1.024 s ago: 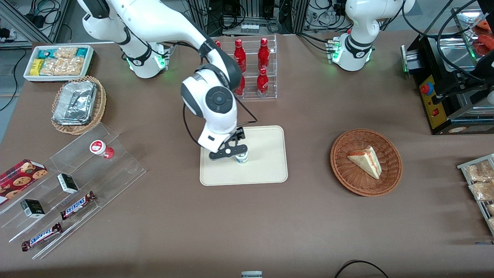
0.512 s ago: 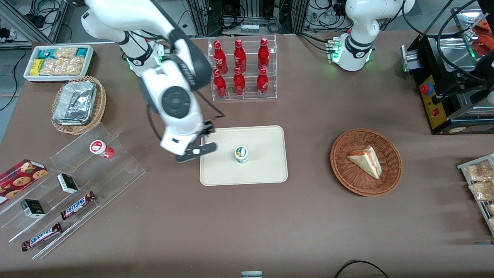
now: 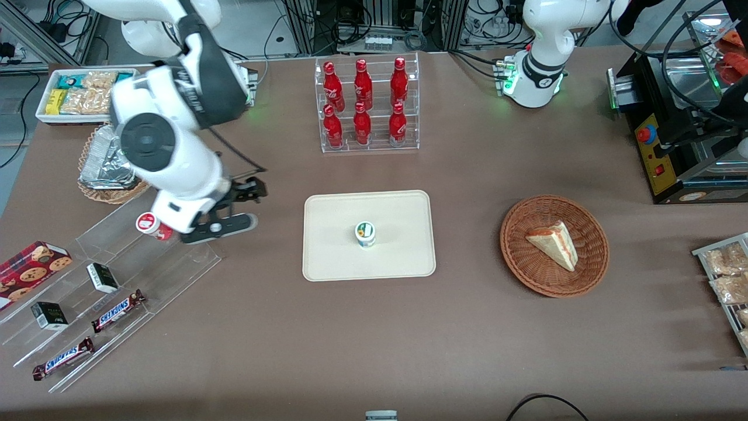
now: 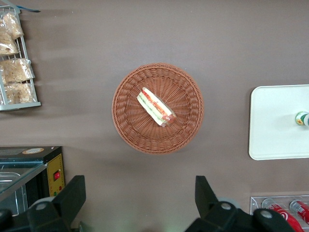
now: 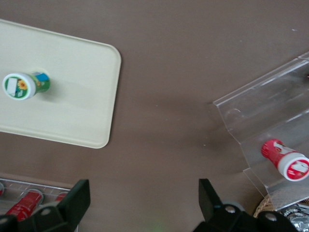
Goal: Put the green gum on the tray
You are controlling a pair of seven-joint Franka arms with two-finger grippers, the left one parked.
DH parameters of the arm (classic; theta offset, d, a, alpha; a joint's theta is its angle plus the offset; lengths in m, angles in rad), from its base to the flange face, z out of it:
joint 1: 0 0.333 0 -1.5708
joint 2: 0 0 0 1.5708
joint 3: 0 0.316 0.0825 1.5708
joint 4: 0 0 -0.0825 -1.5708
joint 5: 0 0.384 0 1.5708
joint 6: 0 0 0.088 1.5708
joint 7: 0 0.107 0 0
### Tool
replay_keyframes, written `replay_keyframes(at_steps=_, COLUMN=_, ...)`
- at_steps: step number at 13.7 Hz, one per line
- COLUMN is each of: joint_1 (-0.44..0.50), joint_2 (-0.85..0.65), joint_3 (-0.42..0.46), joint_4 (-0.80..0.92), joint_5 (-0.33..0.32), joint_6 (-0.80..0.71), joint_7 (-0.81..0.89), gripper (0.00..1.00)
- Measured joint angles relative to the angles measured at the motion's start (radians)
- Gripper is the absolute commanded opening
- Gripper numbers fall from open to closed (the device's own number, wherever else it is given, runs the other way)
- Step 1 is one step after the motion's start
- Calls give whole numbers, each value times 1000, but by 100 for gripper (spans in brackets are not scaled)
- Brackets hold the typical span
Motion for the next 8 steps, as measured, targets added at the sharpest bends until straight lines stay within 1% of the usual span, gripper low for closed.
replay_keyframes(at_steps=2, joint_1=-66, joint_2=-24, joint_3=4, joint_4=-35, joint_5=4, joint_6=2, joint_7=-3, gripper=100)
replay_keyframes(at_steps=5, joint_1=-205, joint_2=-53, joint_3=49, joint_4=-68, joint_5=54, joint_6=4, joint_7=-32, gripper=100)
replay_keyframes(at_steps=8, joint_1=-288, joint_2=-105, joint_3=72, joint_4=-96, joint_5=59, joint_6=5, joint_7=-110, gripper=100)
